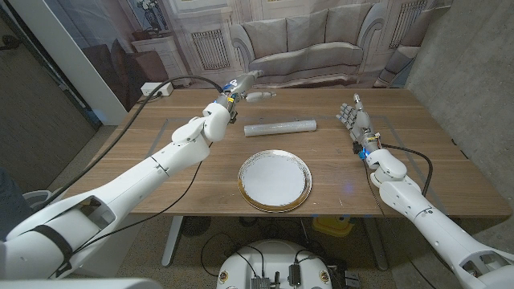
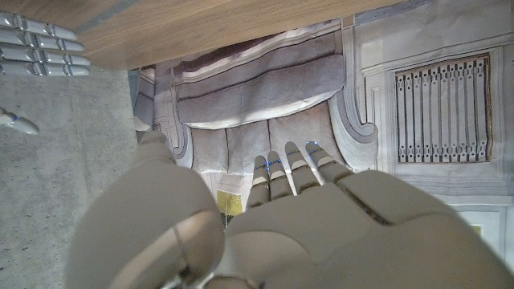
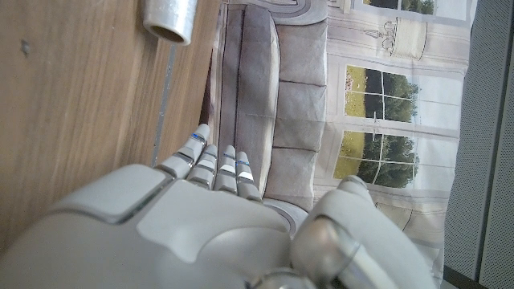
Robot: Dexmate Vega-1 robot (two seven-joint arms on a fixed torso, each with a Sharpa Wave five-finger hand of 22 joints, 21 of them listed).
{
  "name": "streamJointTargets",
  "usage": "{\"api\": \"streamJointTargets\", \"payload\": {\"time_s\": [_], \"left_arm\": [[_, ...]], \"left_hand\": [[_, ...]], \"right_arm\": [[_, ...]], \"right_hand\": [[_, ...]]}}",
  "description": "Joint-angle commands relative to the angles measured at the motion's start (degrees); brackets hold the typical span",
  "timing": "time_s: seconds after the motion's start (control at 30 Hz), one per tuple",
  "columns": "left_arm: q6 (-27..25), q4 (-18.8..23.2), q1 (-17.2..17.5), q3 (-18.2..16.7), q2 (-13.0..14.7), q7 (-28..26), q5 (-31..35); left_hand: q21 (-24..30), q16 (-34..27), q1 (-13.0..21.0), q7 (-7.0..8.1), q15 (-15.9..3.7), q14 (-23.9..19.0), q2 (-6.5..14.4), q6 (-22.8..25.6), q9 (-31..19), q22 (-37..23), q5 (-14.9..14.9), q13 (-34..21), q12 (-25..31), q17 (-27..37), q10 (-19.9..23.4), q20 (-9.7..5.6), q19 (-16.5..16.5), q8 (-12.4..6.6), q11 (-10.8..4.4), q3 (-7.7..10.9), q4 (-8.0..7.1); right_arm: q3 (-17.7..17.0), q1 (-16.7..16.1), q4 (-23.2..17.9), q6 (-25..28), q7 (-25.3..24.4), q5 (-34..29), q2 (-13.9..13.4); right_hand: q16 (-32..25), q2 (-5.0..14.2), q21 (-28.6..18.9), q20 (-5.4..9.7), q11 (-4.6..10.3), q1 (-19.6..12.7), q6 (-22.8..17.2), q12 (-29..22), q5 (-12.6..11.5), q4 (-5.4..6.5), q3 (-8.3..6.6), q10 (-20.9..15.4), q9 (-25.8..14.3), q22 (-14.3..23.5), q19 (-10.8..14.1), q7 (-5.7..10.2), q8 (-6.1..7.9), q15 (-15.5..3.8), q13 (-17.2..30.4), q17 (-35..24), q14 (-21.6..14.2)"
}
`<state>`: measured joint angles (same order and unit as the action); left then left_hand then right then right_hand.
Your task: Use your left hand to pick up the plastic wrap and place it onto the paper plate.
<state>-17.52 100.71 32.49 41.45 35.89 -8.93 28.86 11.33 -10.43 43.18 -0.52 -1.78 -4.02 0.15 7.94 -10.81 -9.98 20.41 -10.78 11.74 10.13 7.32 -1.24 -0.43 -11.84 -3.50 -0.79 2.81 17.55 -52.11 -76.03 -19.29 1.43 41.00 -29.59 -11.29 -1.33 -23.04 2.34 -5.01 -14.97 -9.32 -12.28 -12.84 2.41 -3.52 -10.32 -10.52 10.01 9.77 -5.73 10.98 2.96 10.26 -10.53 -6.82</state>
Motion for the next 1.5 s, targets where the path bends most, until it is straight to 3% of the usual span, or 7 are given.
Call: {"api": "streamJointTargets", "payload": {"time_s": [0.03, 0.33, 0.7, 0.87, 1.1, 1.17, 1.5], "left_arm": [[-2.2, 0.7, -0.8, 1.1, -0.1, 2.7, 0.9], [-5.0, 1.4, -1.9, 2.4, -0.3, 5.8, 2.1], [-6.6, 1.7, -3.2, 3.7, -0.4, 8.6, 2.7], [-7.7, 1.8, -3.7, 4.3, -0.6, 10.0, 3.1], [-8.3, 1.8, -4.4, 5.0, -0.8, 11.0, 3.6], [-8.5, 1.8, -4.6, 5.2, -0.8, 11.3, 3.8], [-9.8, 1.2, -5.6, 6.3, -1.5, 12.7, 4.7]], "left_hand": [[0.3, -0.6, 0.6, 0.11, -0.16, -0.9, 0.0, 1.1, -0.1, -0.2, 0.5, -0.3, 0.3, 0.1, 0.8, -0.36, 0.9, -0.45, -0.31, 0.03, 0.64], [0.6, -0.8, 1.6, 0.59, -0.48, -2.0, -0.2, 2.4, -0.1, -0.3, 0.4, -0.3, 0.7, 0.2, 2.1, -0.36, 2.1, -0.73, -1.23, -0.03, 1.15], [0.8, -1.0, 2.4, 0.83, -0.63, -3.2, -0.3, 3.3, -0.2, -0.3, 0.4, -0.3, 1.0, 0.2, 3.5, -0.8, 2.8, -0.89, -0.83, -0.13, 1.6], [1.4, -1.5, 2.9, 0.59, -1.07, -5.8, -0.3, 7.4, -0.2, -0.5, 0.3, -0.4, 1.9, 0.3, 7.1, -1.06, 5.1, -1.98, -0.98, -0.54, 1.71], [2.3, -2.7, 3.1, 1.2, -1.66, -11.3, 0.3, 13.2, -0.4, -0.6, -0.1, -0.8, 3.5, 0.5, 13.9, -1.55, 8.8, -3.44, -2.59, -1.13, 1.43], [2.4, -2.8, 3.1, 1.13, -1.75, -11.9, 0.3, 13.5, -0.4, -0.6, -0.2, -0.8, 3.5, 0.6, 14.4, -1.56, 9.2, -3.48, -3.26, -1.2, 1.41], [2.3, -2.3, 3.5, 1.43, -1.7, -11.7, 0.4, 11.6, -0.4, -0.7, -0.3, -0.9, 2.4, 0.6, 12.5, -1.54, 9.6, -2.32, -2.69, -1.4, 1.51]], "right_arm": [[-0.3, -0.6, -0.3, -0.4, 0.2, 0.5, 0.1], [-0.6, -1.4, -0.7, -0.7, 0.1, 0.9, 0.2], [-0.8, -2.0, -1.5, -0.8, -0.2, 0.9, 0.0], [-0.9, -2.1, -1.7, -0.7, -0.3, 1.0, -0.1], [-1.0, -2.3, -1.8, -0.7, -0.3, 1.1, -0.2], [-1.1, -2.4, -1.8, -0.7, -0.3, 1.1, -0.2], [-1.1, -2.4, -1.6, -0.8, -0.3, 1.2, -0.1]], "right_hand": [[0.1, 0.31, 0.1, 0.42, -0.17, -0.3, -0.5, 0.1, -0.2, -0.15, 0.31, -0.5, -0.2, 0.1, 0.6, 0.11, 0.26, -0.12, 0.3, -0.2, -0.4], [0.1, 0.42, 0.3, 0.44, -0.06, -0.4, -0.7, 0.0, -0.2, -0.18, 0.34, -0.7, -0.2, 0.1, 0.8, 0.05, 0.33, -0.1, 0.3, -0.2, -0.5], [0.1, 0.69, 0.6, 0.52, 0.0, -0.6, -1.0, 0.0, -0.2, -0.28, 0.26, -0.8, -0.2, 0.1, 0.9, 0.09, 0.4, -0.14, 0.3, -0.1, -0.7], [0.1, 0.75, 0.6, 0.52, -0.06, -0.6, -1.1, 0.0, -0.1, -0.31, 0.25, -0.9, -0.2, 0.1, 1.0, 0.01, 0.44, -0.13, 0.3, -0.1, -0.7], [0.1, 0.92, 0.8, 0.53, -0.18, -0.8, -1.2, -0.1, -0.1, -0.38, 0.19, -1.2, -0.2, 0.1, 1.1, 0.09, 0.45, -0.15, 0.3, -0.1, -0.8], [0.1, 0.98, 0.8, 0.52, -0.03, -0.9, -1.3, -0.1, -0.1, -0.41, 0.16, -1.1, -0.2, 0.1, 1.1, 0.13, 0.48, -0.2, 0.3, -0.1, -0.8], [0.1, 1.16, 1.0, 0.5, -0.1, -1.1, -1.4, 0.0, -0.1, -0.53, 0.08, -1.0, -0.2, 0.1, 1.3, 0.12, 0.49, -0.2, 0.3, -0.1, -0.9]]}}
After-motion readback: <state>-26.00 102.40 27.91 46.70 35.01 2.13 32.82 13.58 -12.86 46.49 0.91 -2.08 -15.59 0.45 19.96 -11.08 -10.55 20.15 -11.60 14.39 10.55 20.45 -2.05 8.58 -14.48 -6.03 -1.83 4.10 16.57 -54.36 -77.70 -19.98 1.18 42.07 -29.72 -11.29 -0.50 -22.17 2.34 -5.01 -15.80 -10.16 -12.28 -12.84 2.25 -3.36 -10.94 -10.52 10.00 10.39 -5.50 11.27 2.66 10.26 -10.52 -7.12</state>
